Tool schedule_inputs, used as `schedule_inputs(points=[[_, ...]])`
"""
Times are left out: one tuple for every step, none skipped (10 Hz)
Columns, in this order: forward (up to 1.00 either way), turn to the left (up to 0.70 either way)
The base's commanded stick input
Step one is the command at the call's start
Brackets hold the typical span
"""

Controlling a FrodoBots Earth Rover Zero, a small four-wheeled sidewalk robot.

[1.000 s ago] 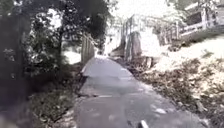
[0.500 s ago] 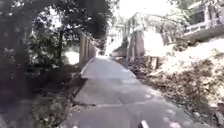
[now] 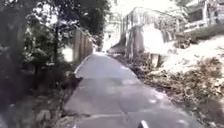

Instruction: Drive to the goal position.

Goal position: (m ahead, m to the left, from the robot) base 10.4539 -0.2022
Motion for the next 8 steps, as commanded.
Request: schedule_inputs(points=[[0.5,0.0],[0.5,0.0],[0.5,0.0],[0.5,0.0],[0.5,0.0],[0.5,0.0],[0.5,0.0],[0.5,0.0]])
